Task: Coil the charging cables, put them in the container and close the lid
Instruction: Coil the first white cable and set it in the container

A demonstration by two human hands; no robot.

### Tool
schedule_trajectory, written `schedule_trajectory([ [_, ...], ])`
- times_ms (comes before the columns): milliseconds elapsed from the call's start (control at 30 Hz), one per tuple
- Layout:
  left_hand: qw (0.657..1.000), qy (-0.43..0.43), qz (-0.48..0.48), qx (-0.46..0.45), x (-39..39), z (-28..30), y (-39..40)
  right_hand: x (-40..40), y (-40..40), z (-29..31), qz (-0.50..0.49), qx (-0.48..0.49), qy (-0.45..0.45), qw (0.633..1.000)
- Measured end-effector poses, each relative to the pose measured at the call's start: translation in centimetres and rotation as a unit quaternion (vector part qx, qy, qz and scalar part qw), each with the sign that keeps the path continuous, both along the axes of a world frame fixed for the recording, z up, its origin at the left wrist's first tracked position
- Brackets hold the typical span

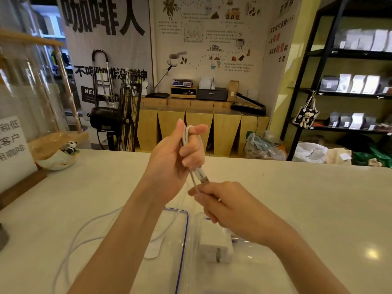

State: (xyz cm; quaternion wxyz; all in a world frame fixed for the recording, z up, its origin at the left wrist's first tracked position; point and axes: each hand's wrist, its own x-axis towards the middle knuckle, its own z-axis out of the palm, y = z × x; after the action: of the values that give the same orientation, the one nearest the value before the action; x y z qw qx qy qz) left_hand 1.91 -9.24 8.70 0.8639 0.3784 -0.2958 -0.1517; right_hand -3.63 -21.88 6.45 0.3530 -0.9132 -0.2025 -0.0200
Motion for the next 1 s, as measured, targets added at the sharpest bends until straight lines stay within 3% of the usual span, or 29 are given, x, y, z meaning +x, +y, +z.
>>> schedule_trajectory([
  [133,0.97,-0.066,0.17,0.163,1.0,-1.1,0.0,-1.4,0.1,1.0,0.02,-0.115,-0.056,0.992],
  [233,0.937,-0.134,0.14,0.292,0.9,-1.4,0.0,-1.7,-0.9,2.3,-0.011,-0.137,-0.183,0.973],
  [333,0.875,-0.204,0.088,0.429,0.0,-1.4,-0.7,-1.0,-3.1,2.9,-0.028,-0.134,-0.347,0.928],
  [467,0.912,-0.154,-0.051,0.377,-1.0,-0.8,-1.2,0.0,-4.0,2.2,-0.023,-0.025,-0.396,0.917],
  [633,0.943,-0.084,-0.133,0.294,-1.4,-0.5,-1.0,0.3,-2.6,1.6,0.043,0.117,-0.288,0.95],
  [767,0.933,-0.082,-0.028,0.349,-1.9,-0.2,-1.6,0.6,-2.2,1.2,0.017,0.148,-0.259,0.954],
  [933,0.931,-0.069,0.133,0.332,-2.4,-0.3,-2.9,1.0,-2.7,1.0,-0.04,0.178,-0.297,0.937],
  [1000,0.928,-0.08,0.151,0.331,-2.5,-0.3,-3.0,1.1,-3.0,1.1,-0.07,0.216,-0.286,0.931],
])
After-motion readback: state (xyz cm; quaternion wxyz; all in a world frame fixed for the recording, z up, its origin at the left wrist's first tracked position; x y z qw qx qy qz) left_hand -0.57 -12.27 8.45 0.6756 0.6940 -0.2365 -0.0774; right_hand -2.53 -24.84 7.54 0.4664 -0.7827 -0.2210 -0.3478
